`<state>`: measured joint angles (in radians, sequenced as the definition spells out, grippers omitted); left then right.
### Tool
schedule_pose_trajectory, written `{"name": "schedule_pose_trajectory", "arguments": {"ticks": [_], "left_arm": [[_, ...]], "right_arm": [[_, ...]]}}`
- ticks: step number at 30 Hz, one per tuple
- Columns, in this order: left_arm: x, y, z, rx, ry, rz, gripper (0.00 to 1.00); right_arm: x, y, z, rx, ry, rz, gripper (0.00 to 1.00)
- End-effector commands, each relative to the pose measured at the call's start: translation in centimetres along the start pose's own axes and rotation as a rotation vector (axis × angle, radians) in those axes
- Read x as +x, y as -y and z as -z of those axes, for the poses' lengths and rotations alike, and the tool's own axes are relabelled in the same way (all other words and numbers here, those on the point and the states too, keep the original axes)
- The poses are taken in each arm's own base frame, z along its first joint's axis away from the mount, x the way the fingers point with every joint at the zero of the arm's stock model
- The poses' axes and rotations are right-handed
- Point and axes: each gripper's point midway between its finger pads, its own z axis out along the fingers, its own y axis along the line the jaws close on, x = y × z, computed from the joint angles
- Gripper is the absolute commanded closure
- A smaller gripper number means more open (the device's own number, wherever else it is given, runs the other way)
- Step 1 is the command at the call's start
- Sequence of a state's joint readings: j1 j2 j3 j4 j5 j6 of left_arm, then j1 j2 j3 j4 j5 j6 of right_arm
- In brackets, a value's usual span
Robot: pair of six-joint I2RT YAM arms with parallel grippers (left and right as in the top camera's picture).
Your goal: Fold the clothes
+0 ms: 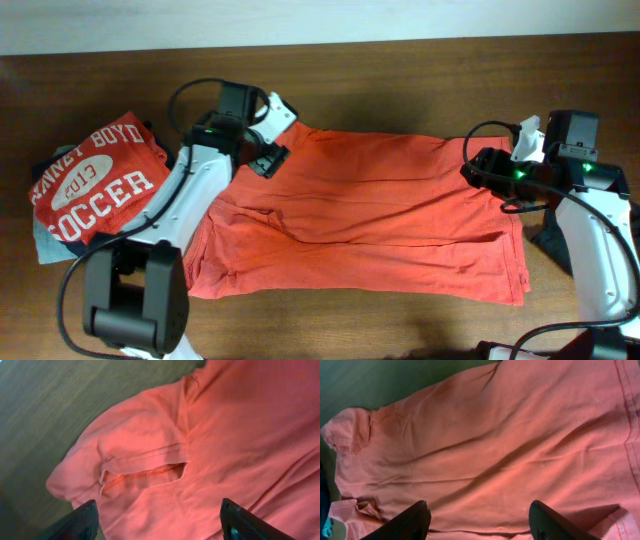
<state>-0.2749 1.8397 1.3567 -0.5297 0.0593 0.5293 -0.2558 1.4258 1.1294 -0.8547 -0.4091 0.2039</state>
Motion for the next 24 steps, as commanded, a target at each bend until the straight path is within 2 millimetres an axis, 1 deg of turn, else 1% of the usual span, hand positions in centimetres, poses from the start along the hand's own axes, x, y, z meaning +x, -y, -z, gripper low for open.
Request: {"name": "schedule_pose_trajectory", "arguments": {"ticks": [1,4,7,9,12,16,19,20,21,23,24], "left_arm": [[0.4,-0.1,-0.7,-0.071,-0.069,-0.155,0.23],[1.2,0.4,-0.9,-0.05,-0.104,-0.218,0.23],[1.8,0.3,-1.6,-0.049,-0.13,-0.303,0.24],[2.1,-0.1,-2.1,-0.067,-0.155,-0.358,0.25],[2.7,-1.4,-3.3,-0.128,-0.195,-0.381,0.25],[3.4,-1.3,-5.5,-0.123,-0.218,-0.461,0.26],[3.0,-2.5,-6.2,-0.189,-0.218,-0.455,0.26],[2.7,-2.9,-6.2,-0.212,-0.211,-0.453,0.27],[1.9,-3.4,-6.3,-0.242,-0.186,-0.449,0.26],[1.3,-3.8,-6.3,-0.26,-0.165,-0.446,0.32],[1.1,-3.9,-6.3,-0.268,-0.156,-0.445,0.37]], "right_arm": [[-0.3,-0.1,0.2,0.003,0.0,0.017,0.32],[-0.1,0.1,-0.1,0.007,-0.015,0.01,0.32],[0.0,0.3,-0.4,0.012,-0.026,0.004,0.32],[0.1,0.4,-0.6,0.014,-0.033,0.002,0.32],[0.1,0.7,-0.8,0.026,-0.037,-0.001,0.32],[0.1,0.7,-0.8,0.026,-0.037,0.0,0.32],[0.1,0.7,-0.8,0.026,-0.037,0.0,0.32],[0.1,0.7,-0.8,0.026,-0.037,-0.001,0.32],[0.1,0.7,-0.8,0.026,-0.037,-0.001,0.32],[0.1,0.7,-0.8,0.026,-0.037,-0.001,0.32],[0.1,0.7,-0.8,0.027,-0.038,-0.001,0.32]]}}
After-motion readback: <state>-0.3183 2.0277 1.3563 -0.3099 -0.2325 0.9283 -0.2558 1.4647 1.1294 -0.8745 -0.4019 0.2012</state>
